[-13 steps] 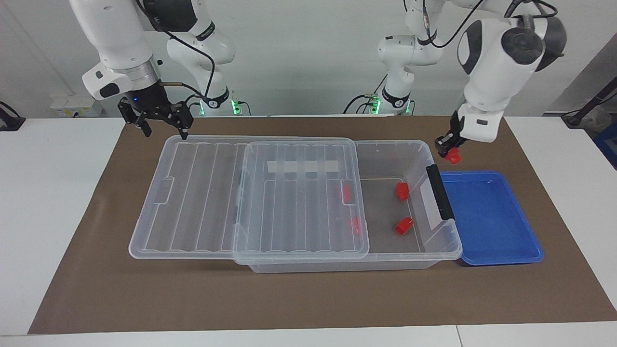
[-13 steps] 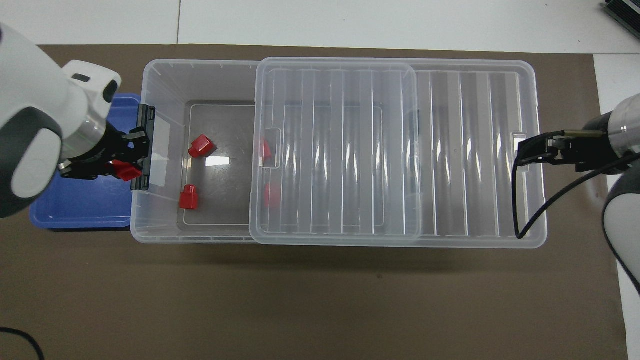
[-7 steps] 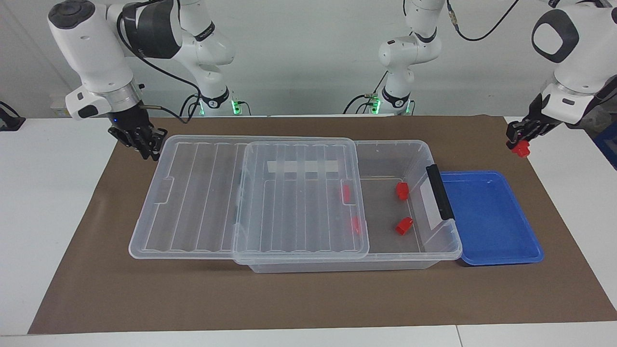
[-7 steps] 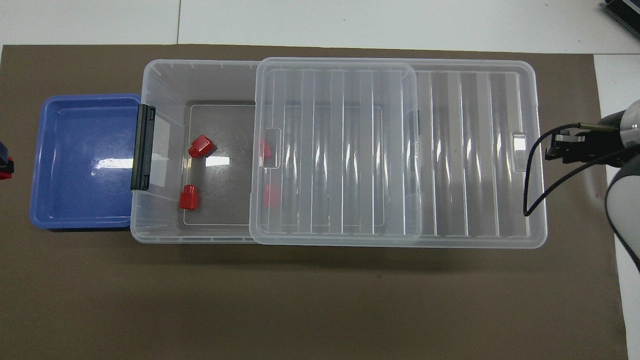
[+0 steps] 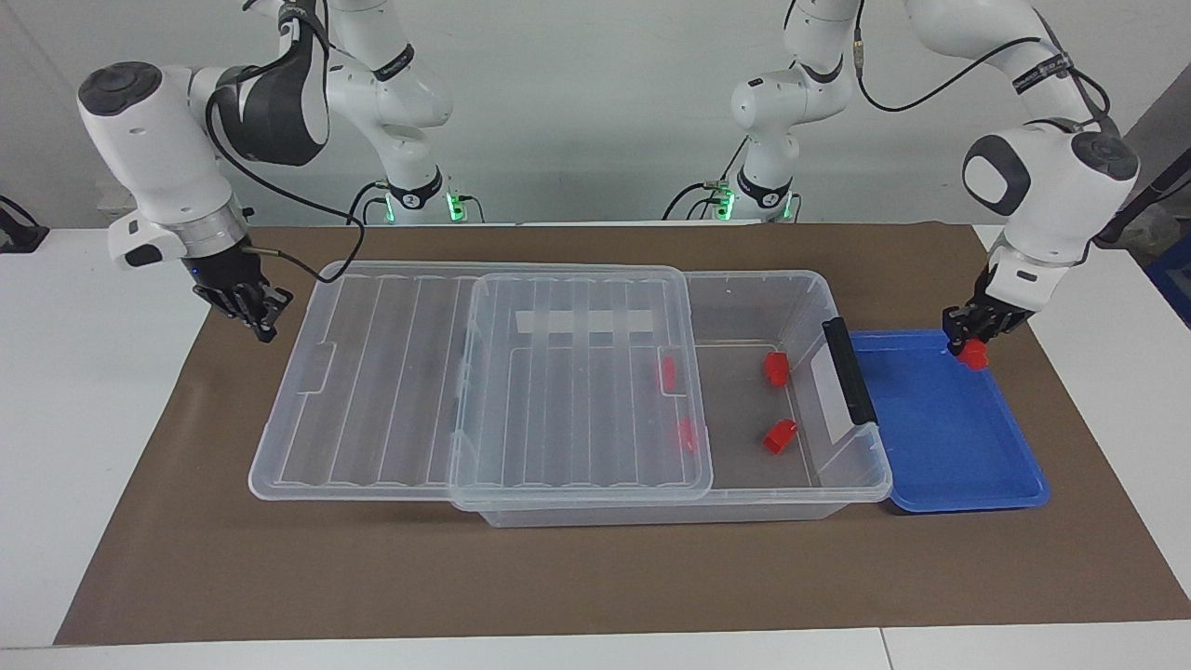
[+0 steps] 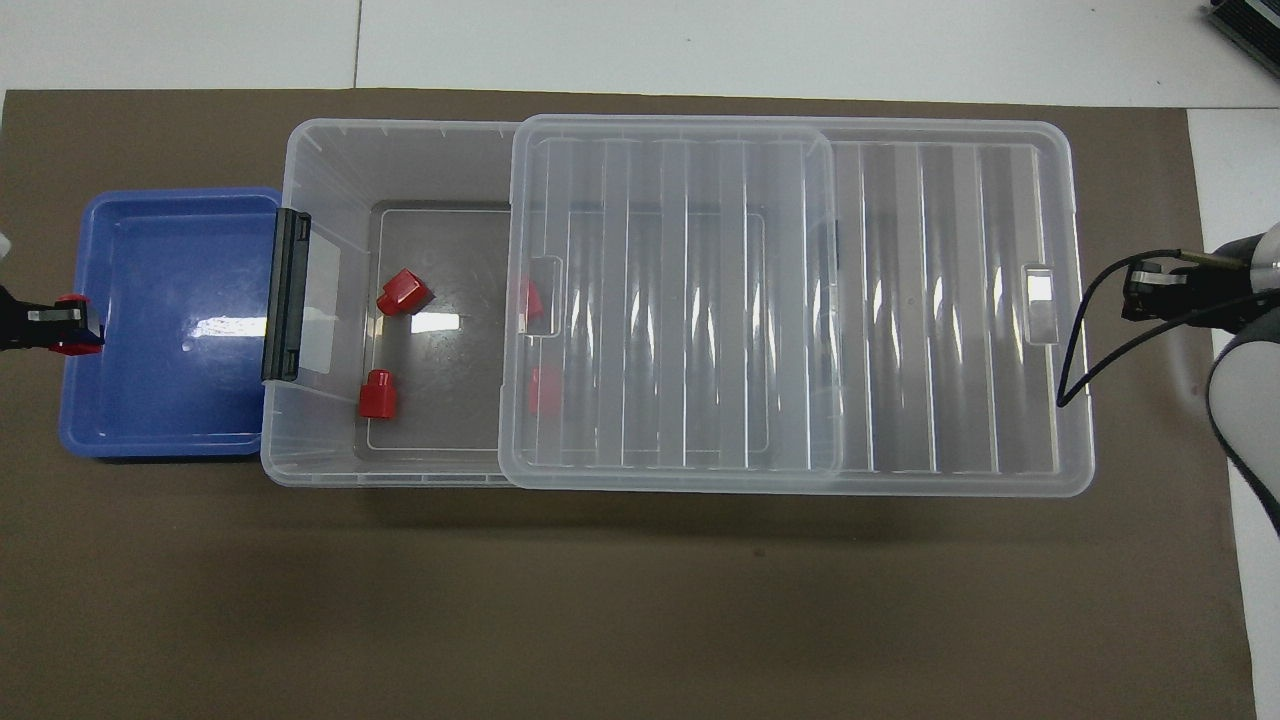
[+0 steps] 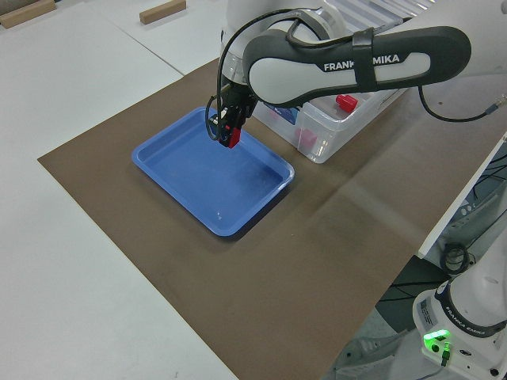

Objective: Place red block in blue tray from box
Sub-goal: 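Lift the red block with the left gripper toward the blue tray, then lower the red block into the blue tray and open the left gripper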

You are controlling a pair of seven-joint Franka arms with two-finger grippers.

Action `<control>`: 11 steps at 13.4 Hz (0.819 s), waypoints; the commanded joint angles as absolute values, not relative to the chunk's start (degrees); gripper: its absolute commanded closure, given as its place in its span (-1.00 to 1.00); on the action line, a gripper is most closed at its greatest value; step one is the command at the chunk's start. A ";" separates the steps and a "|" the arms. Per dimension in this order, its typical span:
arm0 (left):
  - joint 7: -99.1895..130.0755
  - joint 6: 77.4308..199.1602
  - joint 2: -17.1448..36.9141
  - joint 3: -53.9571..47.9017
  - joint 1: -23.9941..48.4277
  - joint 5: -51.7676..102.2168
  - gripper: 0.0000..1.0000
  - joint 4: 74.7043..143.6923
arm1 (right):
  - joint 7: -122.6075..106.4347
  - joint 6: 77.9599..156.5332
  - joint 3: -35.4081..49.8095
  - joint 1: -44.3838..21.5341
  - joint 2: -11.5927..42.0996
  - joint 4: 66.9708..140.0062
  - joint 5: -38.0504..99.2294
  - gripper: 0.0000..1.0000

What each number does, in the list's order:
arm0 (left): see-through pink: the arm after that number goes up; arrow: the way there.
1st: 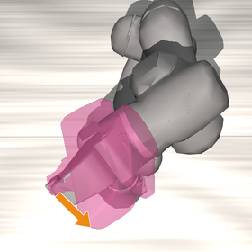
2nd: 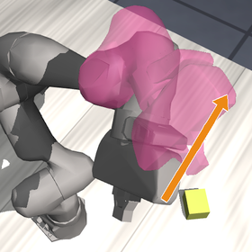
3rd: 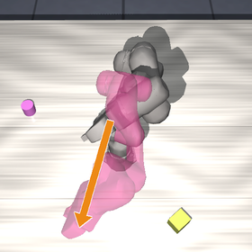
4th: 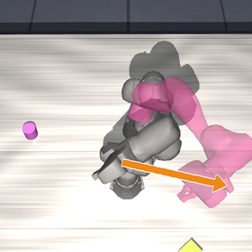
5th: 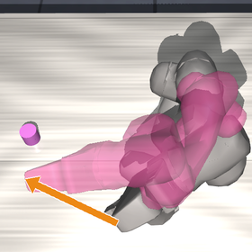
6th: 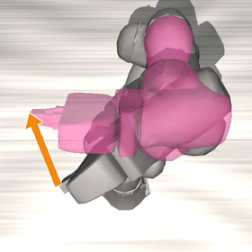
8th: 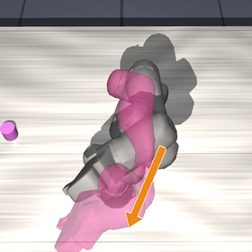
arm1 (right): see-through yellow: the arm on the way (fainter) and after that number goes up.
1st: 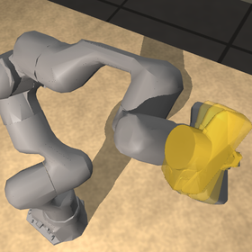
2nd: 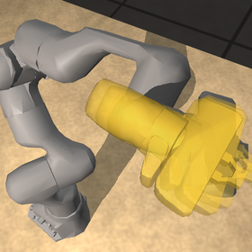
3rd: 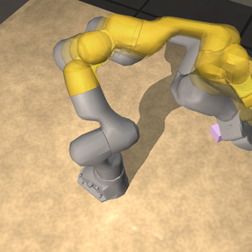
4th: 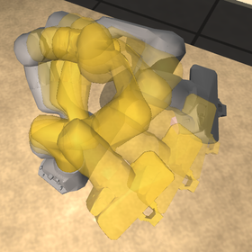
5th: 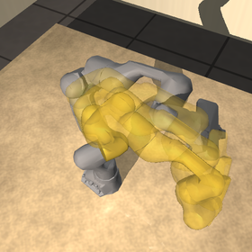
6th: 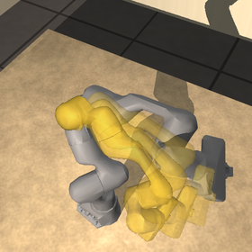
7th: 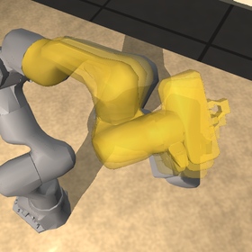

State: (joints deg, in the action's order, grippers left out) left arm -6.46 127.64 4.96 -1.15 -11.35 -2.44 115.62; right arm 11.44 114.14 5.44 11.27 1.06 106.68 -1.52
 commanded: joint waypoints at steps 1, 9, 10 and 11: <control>-10.37 133.76 8.51 -1.23 -12.13 -1.93 1.00 117.86 | 10.37 117.15 5.80 11.86 2.28 107.84 -1.49 1.00; -10.11 143.79 15.21 -1.23 -11.34 -1.85 1.00 120.50 | 10.37 118.92 5.80 11.78 2.99 109.42 -1.58 1.00; -10.19 143.79 15.21 -1.23 -11.42 -1.85 1.00 120.50 | 10.37 118.92 5.80 11.78 2.99 109.42 -1.58 1.00; -10.28 143.79 15.21 -1.23 -11.43 -1.85 0.75 120.50 | 10.37 118.92 5.80 11.78 2.99 109.51 -1.58 1.00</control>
